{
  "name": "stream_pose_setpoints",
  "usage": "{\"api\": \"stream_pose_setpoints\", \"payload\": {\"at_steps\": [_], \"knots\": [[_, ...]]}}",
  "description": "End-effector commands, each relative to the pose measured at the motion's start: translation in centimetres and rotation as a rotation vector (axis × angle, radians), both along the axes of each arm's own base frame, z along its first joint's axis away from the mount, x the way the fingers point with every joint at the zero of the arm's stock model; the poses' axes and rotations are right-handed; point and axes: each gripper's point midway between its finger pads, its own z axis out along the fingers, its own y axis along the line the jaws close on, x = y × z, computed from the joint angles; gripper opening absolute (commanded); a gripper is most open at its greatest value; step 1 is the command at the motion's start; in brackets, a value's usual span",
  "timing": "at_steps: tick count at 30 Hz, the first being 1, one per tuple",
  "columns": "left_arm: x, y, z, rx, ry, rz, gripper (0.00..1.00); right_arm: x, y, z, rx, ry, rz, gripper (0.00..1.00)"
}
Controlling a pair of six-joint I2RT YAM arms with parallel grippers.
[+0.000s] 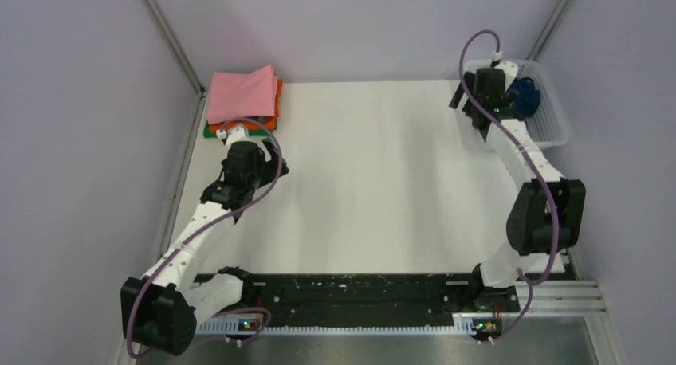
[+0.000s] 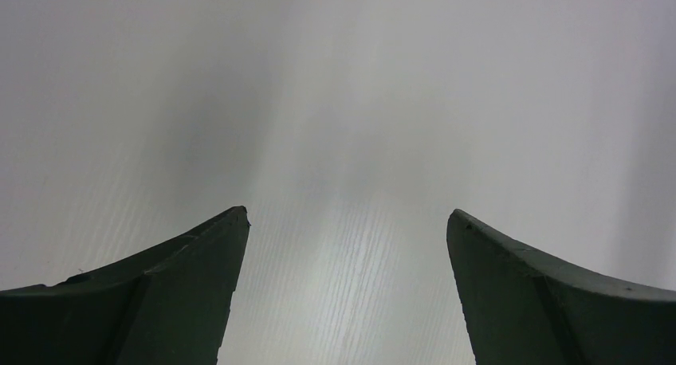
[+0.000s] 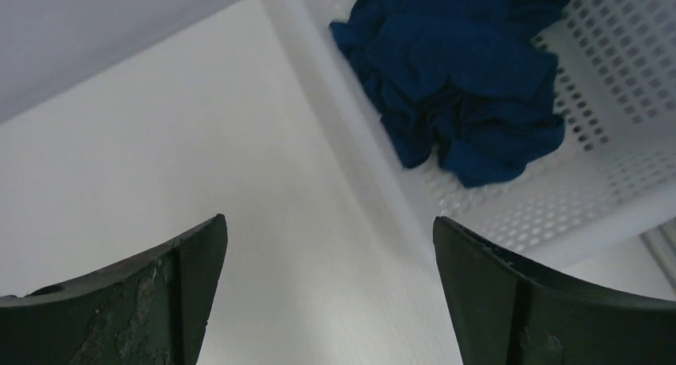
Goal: Fold and stack the t-shirts
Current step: Grab crumpled tshirt from bin with the right arm
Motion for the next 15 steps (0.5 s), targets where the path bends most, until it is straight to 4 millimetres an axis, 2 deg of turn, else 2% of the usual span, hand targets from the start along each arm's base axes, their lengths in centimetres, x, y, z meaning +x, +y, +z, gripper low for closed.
{"api": "stream_pose_setpoints", "payload": {"at_steps": [1,4,7,8,12,15], "knots": [[1.3,0.1,2.1,-0.018,-0.069,0.025,0.99,4.4,-8.1,1.3,0.018,0.024,-0.153,0.99],[1.7,-0.1,2.2,-0.02,-0.07,0.025,0.99,7.3,-11.4,-0.1,0.018,0.089,-0.189,0.99],[2.3,-0.3,2.2,-0.019,-0.06,0.023,0.99,9.8,-13.7,-2.5,-0.011,0.167,-0.206,0.98],[2.5,-0.4,2.1,-0.018,-0.053,0.02,0.99,10.4,-14.2,-4.3,-0.02,0.218,-0.208,0.98],[3.5,-0.8,1.5,-0.014,-0.019,0.01,0.99,12.6,-16.8,-7.3,-0.047,0.263,-0.259,0.98],[4.1,-1.4,0.8,-0.024,0.013,-0.005,0.99,13.5,-17.2,-10.7,0.045,0.279,-0.253,0.96]]}}
